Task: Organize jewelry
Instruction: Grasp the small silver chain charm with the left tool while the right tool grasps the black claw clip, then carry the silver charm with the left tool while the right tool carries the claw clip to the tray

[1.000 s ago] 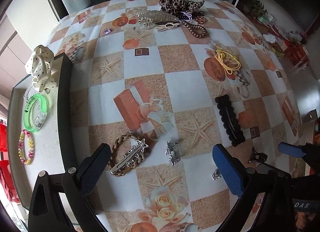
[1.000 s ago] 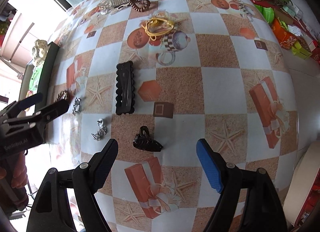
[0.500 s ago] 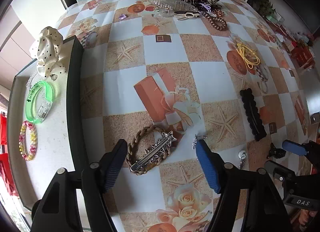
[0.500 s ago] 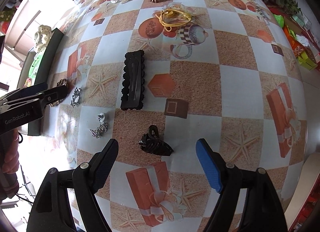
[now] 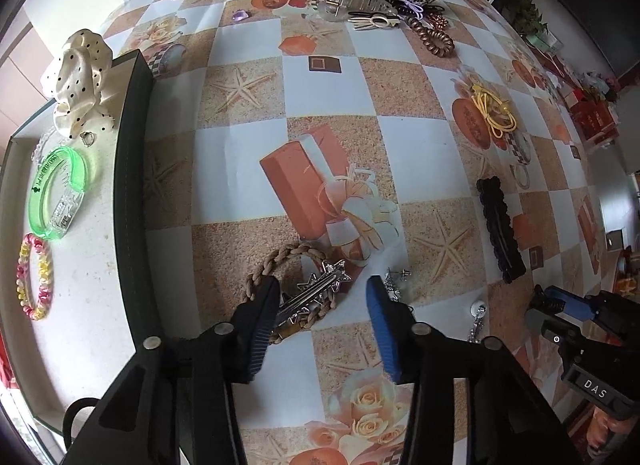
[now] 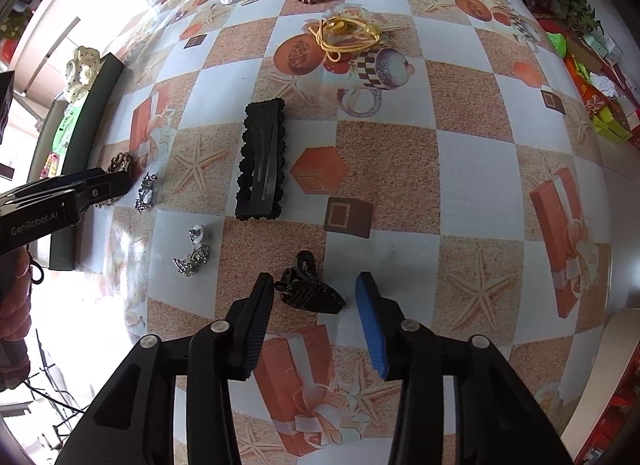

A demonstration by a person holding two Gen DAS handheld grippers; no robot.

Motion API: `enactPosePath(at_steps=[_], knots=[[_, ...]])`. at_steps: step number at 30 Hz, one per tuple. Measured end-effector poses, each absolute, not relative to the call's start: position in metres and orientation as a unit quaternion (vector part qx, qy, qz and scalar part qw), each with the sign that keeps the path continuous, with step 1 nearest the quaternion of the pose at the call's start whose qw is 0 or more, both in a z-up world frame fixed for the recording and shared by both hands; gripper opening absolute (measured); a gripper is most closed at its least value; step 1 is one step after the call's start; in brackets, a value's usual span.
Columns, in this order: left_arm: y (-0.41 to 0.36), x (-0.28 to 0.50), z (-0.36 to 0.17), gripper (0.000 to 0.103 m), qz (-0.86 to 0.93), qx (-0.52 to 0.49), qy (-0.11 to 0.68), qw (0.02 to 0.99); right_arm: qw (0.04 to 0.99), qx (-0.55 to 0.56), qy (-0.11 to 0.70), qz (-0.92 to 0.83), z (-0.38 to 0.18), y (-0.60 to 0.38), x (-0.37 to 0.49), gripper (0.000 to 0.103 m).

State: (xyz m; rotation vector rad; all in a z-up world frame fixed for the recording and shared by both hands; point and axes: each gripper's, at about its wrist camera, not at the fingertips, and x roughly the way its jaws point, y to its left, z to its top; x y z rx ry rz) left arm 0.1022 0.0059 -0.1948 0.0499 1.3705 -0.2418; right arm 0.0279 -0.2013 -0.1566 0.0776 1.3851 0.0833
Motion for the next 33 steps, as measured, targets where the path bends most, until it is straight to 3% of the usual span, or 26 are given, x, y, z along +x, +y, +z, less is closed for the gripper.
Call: enactPosePath(at_steps=[3, 5, 6, 8, 10, 33], knots=[[0.004, 0.103, -0.195, 0.041, -0.115, 0.019, 0.632, 0.766, 0.768, 0.036, 0.638, 0.039, -0.156, -0.202, 0.028, 0.036], [0.004, 0.103, -0.195, 0.033, -0.114, 0.018, 0.631, 0.767, 0.769, 0.035, 0.637, 0.039, -0.156, -0.201, 0.027, 0.035], [0.003, 0.104, -0.195, 0.024, -0.114, 0.017, 0.631, 0.767, 0.77, 0.035, 0.636, 0.039, -0.155, -0.201, 0.027, 0.034], [0.005, 0.102, -0.193, 0.021, -0.115, 0.009, 0.63, 0.768, 0.77, 0.038, 0.636, 0.038, -0.154, -0.202, 0.026, 0.026], [0.005, 0.102, -0.191, 0.007, -0.115, 0.009, 0.626, 0.771, 0.771, 0.04, 0.635, 0.037, -0.153, -0.204, 0.024, 0.026], [-0.002, 0.078, -0.18, 0.008, -0.118, 0.033, 0.623, 0.773, 0.769, 0.062, 0.635, 0.033, -0.142, -0.208, 0.018, 0.026]])
